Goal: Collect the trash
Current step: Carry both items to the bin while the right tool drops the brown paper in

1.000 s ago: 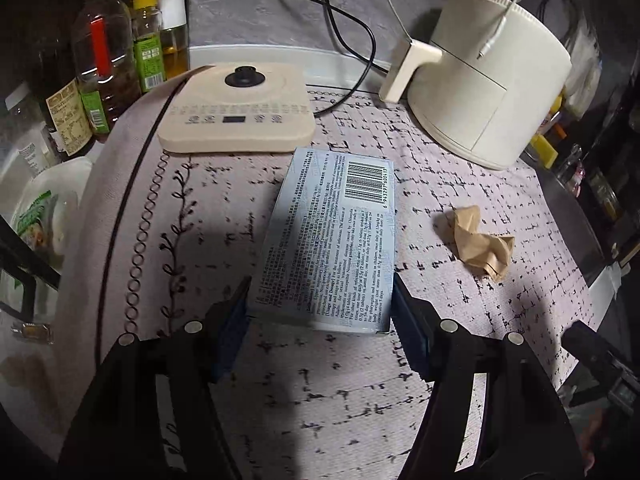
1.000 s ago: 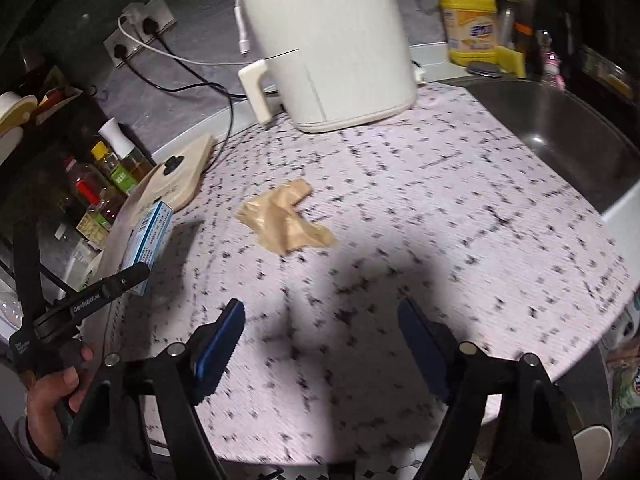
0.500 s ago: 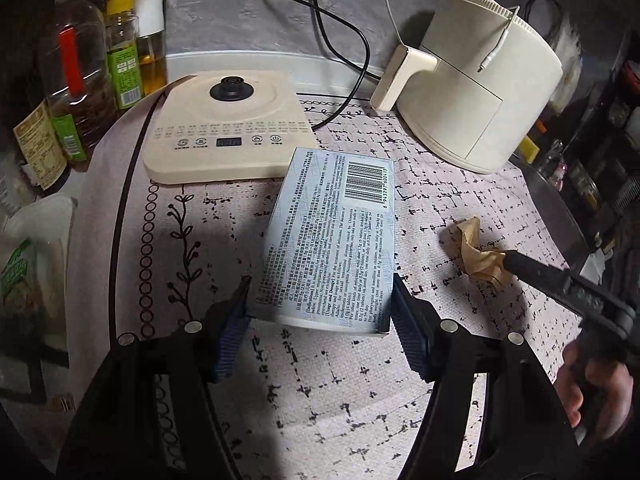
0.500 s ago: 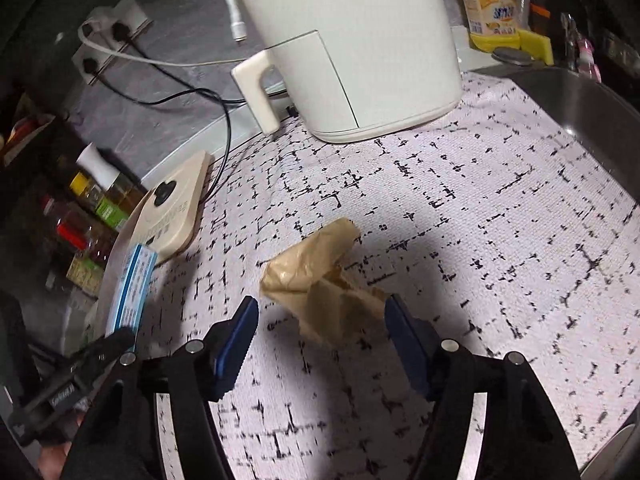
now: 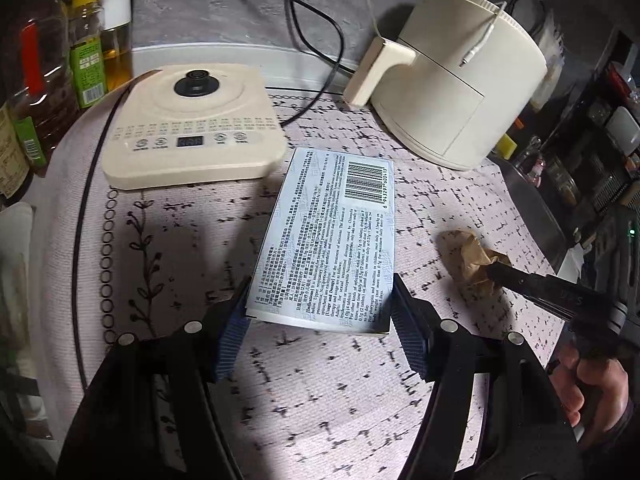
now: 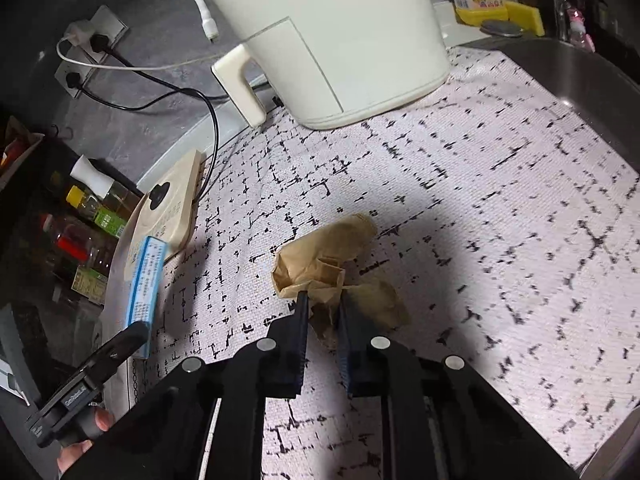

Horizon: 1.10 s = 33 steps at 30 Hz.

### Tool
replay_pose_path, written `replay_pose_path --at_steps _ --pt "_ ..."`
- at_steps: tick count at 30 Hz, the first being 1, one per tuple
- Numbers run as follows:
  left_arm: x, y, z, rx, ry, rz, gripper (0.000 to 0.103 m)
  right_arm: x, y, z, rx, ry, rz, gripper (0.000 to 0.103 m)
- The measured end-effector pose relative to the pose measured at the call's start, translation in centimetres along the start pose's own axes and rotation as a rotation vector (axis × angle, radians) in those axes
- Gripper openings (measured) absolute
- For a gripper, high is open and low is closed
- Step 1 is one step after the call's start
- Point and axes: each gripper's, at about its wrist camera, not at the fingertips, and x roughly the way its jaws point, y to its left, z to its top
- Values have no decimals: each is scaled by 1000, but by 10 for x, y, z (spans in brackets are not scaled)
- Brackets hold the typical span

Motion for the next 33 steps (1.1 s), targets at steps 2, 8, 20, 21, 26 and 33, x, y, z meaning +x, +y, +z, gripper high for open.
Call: replay_pose_path --at_steps 2,8,20,21,26,33 --pt "4 -12 0 12 2 -15 66 -14 -4 -2 -7 -20 -9 13" --pt "12 -61 -6 59 3 -64 66 -69 -31 -20 -10 -80 -39 12" --pt "5 -199 -61 175 22 -172 66 -200 -144 -83 78 -184 -157 12" --pt "4 -210 -66 185 26 -179 66 -210 -155 -88 87 -189 -169 12" --pt "1 -269 -102 234 61 -229 66 -263 -216 -126 163 -214 -232 13" --pt "-1 -344 -156 313 108 -281 66 -313 -290 -185 274 -221 -308 14"
